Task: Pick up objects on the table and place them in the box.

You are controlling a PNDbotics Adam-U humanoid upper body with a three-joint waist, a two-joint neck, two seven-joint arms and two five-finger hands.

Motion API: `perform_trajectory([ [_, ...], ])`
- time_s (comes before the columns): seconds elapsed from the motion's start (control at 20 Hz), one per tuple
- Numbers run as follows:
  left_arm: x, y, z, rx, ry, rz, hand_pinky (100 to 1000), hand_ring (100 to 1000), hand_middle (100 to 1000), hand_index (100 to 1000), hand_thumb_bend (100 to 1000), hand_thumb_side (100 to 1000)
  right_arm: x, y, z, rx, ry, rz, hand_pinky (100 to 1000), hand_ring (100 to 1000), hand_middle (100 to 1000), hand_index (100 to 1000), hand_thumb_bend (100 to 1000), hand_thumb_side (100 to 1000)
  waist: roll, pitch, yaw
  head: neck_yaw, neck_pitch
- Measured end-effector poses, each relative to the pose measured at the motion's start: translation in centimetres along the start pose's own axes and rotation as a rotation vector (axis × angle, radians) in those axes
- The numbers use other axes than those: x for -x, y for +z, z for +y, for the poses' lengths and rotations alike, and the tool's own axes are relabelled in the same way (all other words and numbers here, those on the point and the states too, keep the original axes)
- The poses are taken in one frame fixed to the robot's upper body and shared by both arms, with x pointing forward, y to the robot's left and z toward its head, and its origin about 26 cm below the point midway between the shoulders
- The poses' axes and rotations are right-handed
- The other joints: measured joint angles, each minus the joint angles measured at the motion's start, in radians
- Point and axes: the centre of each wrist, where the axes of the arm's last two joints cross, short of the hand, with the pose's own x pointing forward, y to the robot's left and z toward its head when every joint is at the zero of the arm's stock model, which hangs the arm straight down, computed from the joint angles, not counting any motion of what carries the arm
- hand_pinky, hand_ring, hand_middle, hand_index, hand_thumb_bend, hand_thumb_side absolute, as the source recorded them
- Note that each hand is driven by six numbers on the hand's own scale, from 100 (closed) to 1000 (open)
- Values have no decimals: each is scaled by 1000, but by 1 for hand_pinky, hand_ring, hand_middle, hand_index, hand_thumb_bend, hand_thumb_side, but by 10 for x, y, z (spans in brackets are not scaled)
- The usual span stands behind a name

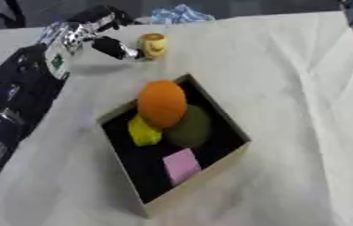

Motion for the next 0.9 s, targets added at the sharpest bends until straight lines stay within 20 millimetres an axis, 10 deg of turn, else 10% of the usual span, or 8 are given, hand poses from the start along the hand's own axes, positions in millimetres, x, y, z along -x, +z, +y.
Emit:
perform_trajectory([
  [0.9,-13,-5,-2,0,3,-29,813,781,769,866,463,388,-2,-2,1,-6,-4,-6,919,952,632,692,100,611,14,21,-18,2,0],
])
